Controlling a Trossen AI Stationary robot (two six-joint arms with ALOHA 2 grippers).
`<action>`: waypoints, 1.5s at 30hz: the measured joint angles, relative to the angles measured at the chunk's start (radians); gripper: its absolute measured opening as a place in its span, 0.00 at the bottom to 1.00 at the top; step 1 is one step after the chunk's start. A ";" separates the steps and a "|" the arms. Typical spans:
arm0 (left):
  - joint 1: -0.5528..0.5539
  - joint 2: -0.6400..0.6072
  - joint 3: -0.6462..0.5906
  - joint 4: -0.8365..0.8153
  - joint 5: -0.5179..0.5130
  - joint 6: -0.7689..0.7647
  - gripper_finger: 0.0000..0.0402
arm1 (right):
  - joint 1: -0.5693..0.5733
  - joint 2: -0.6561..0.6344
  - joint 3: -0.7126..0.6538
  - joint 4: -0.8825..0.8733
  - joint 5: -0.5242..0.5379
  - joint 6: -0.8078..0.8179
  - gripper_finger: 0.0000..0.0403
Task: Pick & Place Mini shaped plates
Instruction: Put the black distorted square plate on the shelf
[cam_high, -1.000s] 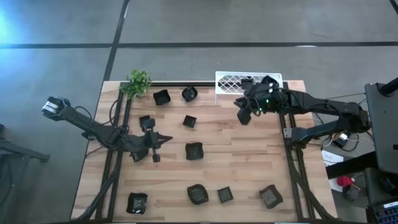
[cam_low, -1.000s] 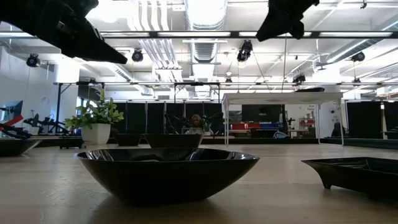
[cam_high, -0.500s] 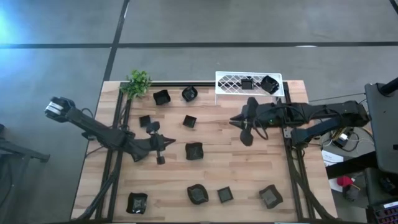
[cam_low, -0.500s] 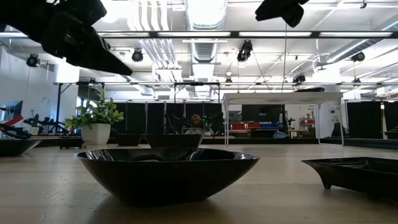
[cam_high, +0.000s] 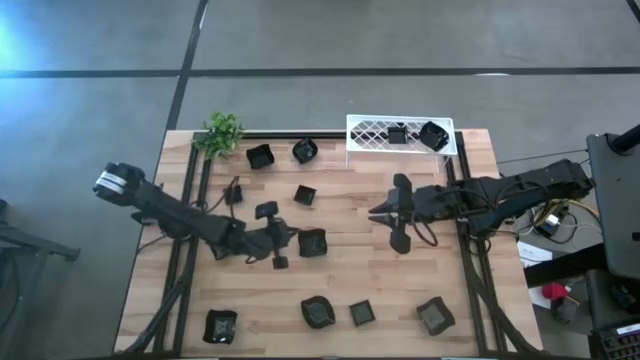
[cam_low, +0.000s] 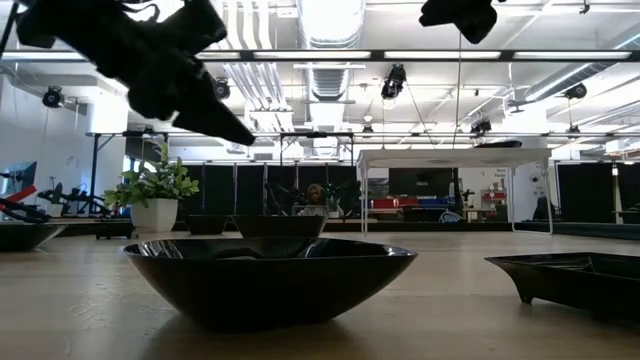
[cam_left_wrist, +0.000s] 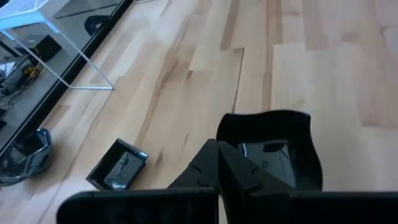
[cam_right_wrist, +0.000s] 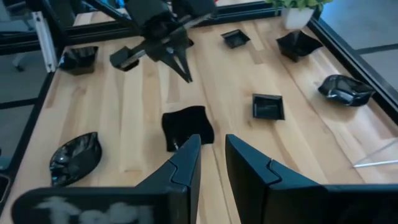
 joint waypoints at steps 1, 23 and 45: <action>0.003 0.015 0.013 -0.003 0.000 0.000 0.03 | 0.005 0.000 0.000 0.000 0.000 0.000 0.18; 0.210 0.128 0.060 -0.105 0.319 -0.339 0.22 | 0.020 0.000 0.000 -0.001 0.001 -0.026 0.18; 0.249 0.201 0.075 -0.096 0.410 -0.178 0.22 | 0.020 0.000 0.000 0.000 0.002 -0.048 0.18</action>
